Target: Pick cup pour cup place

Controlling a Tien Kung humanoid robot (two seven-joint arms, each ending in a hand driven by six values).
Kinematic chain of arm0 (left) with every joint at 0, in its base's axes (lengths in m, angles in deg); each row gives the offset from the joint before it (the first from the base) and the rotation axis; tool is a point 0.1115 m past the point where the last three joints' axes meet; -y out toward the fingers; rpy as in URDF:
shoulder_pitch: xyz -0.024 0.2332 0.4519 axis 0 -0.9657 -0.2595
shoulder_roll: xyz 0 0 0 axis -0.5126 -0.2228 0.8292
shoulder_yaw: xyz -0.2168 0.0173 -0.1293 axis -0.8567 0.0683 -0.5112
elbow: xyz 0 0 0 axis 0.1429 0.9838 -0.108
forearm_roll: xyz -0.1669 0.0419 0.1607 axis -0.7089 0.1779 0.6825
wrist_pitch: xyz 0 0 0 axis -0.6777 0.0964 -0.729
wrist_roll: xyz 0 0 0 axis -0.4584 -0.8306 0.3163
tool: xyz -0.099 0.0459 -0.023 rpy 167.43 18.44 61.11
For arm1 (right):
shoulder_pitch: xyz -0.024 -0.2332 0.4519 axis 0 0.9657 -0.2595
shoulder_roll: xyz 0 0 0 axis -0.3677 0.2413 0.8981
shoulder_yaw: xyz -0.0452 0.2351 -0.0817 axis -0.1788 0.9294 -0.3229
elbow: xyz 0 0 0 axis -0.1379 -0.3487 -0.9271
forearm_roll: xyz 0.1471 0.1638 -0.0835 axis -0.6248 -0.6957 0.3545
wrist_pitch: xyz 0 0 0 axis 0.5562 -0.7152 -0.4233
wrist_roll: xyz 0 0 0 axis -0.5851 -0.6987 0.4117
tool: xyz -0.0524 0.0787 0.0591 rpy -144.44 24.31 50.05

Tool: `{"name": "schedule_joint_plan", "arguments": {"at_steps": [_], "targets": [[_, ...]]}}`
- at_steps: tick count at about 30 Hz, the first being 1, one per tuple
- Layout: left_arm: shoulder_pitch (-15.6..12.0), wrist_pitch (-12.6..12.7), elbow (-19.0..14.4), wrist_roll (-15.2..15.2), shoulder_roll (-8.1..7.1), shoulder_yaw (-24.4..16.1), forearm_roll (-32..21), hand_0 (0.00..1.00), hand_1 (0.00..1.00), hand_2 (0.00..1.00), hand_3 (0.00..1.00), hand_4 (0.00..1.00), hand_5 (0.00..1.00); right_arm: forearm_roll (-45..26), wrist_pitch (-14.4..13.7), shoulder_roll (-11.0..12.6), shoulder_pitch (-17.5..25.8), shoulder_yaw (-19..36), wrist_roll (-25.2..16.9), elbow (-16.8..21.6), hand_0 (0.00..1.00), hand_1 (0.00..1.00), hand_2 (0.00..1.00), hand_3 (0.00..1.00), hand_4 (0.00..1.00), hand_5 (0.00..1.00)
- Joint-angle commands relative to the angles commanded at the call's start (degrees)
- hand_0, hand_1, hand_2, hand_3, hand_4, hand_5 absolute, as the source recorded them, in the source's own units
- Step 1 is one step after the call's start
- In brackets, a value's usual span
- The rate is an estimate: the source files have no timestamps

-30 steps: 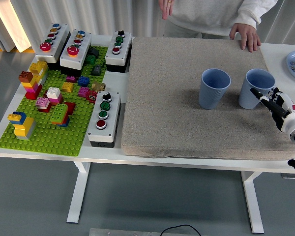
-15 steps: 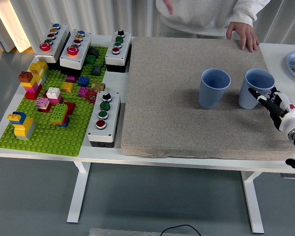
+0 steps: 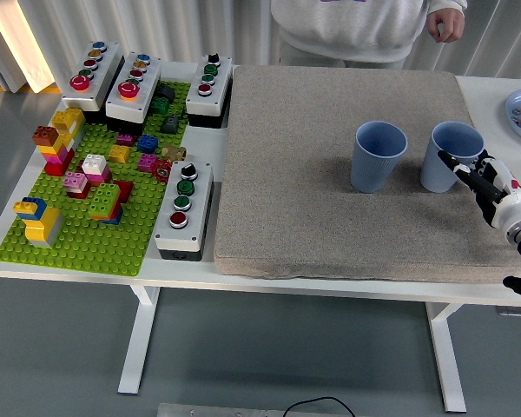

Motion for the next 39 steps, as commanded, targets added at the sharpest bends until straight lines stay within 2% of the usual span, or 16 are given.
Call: {"name": "schedule_joint_plan", "arguments": {"at_steps": [5, 6, 11, 12, 39], "targets": [[0.05, 0.00, 0.00, 0.01, -0.02, -0.02, 0.03, 0.744, 0.793, 0.851, 0.642, 0.548, 0.937, 0.23, 0.18, -0.02, -0.08, -0.15, -0.08, -0.05, 0.967, 0.937, 0.998, 0.984, 0.892, 0.661], [0.06, 0.00, 0.00, 0.00, -0.02, -0.04, 0.05, 0.743, 0.793, 0.851, 0.641, 0.548, 0.937, 1.18, 0.35, -0.03, -0.09, -0.18, -0.12, -0.03, 0.965, 0.930, 0.998, 0.981, 0.859, 0.436], [0.01, 0.02, 0.00, 0.01, -0.02, -0.12, 0.08, 0.743, 0.793, 0.851, 0.641, 0.548, 0.937, 2.40, 0.41, -0.07, -0.11, -0.19, -0.29, -0.02, 0.965, 0.930, 0.998, 0.981, 0.859, 0.436], [0.01, 0.02, 0.00, 0.01, -0.02, -0.12, 0.08, 0.744, 0.793, 0.851, 0.641, 0.548, 0.937, 2.42, 0.41, -0.07, -0.11, -0.19, -0.29, -0.02, 0.961, 0.926, 0.998, 0.982, 0.852, 0.368], [0.00, 0.07, 0.00, 0.01, -0.06, -0.44, 0.44, 0.744, 0.792, 0.851, 0.641, 0.548, 0.936, 0.44, -0.20, -0.36, -0.78, -0.48, -0.61, -1.25, 0.961, 0.924, 0.998, 0.978, 0.845, 0.395]]}}
